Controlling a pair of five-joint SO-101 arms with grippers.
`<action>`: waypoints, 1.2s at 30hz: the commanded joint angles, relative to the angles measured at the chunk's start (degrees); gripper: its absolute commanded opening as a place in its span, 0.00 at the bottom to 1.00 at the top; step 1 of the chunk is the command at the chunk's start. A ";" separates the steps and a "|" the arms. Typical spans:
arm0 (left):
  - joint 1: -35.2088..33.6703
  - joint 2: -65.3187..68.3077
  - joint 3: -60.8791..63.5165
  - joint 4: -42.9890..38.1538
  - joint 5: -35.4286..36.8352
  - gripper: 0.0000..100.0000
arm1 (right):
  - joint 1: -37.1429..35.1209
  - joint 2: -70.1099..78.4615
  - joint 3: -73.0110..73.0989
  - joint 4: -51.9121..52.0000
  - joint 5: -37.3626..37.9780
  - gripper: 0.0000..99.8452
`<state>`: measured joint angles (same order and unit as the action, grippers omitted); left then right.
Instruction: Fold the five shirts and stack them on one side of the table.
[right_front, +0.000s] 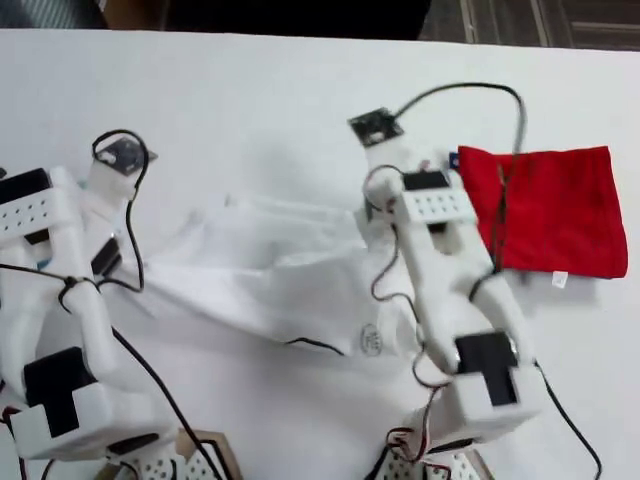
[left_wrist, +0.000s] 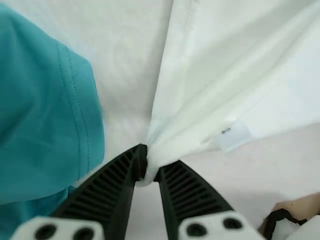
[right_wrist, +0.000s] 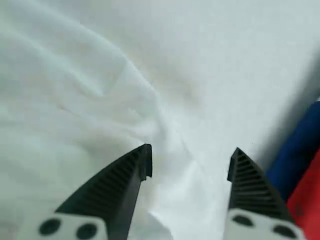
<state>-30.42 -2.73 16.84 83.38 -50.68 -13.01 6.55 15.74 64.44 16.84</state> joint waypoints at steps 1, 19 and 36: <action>0.26 -2.11 -0.22 -0.53 -0.09 0.03 | -3.21 1.98 -8.18 12.26 2.55 0.25; 0.26 -2.02 -0.31 -2.20 -0.09 0.03 | -3.03 -21.05 18.29 15.87 14.42 0.25; 0.26 -2.02 -0.22 -2.20 -0.09 0.03 | -3.03 -3.91 5.80 7.25 2.99 0.25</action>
<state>-30.42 -2.73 16.84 81.98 -50.68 -16.18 -1.10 24.00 71.03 20.35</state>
